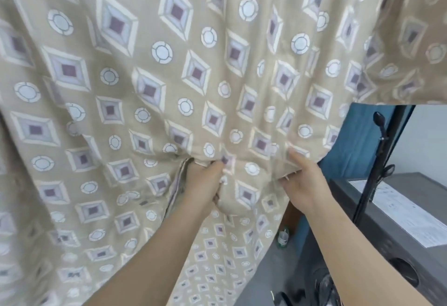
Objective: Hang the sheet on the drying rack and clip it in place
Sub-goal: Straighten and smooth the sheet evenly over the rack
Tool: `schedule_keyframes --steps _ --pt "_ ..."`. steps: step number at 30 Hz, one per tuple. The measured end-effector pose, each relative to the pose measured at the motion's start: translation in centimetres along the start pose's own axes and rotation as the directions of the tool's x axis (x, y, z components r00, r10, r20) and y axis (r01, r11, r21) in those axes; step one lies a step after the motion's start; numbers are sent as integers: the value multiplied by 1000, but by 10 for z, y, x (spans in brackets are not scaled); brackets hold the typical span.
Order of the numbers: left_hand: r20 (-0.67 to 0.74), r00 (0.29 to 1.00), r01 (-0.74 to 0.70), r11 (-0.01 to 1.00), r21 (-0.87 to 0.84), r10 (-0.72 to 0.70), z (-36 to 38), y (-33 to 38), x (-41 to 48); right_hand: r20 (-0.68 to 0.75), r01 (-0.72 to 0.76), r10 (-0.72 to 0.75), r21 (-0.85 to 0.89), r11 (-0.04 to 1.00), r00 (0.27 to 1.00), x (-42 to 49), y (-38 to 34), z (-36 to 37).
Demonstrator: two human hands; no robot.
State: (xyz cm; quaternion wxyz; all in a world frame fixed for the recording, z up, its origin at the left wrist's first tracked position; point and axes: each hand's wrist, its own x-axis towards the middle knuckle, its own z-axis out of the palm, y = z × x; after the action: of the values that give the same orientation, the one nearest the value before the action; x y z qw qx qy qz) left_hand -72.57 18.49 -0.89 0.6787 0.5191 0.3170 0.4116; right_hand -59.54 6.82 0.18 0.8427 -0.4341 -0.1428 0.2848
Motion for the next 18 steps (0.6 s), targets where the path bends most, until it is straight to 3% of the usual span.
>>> schedule_keyframes --steps 5,9,12,18 --pt "-75 992 -75 950 304 103 -17 19 15 81 90 -116 271 958 990 8 -62 1" --pt "-97 990 -55 925 377 98 -21 17 24 -89 190 -179 129 973 980 17 -73 -4" --pt "-111 989 -52 925 376 101 -25 10 31 -242 260 -270 -73 963 932 19 -47 -22" --pt "-138 984 -29 860 509 115 -44 -7 40 -281 153 -216 -229 961 935 14 5 -45"
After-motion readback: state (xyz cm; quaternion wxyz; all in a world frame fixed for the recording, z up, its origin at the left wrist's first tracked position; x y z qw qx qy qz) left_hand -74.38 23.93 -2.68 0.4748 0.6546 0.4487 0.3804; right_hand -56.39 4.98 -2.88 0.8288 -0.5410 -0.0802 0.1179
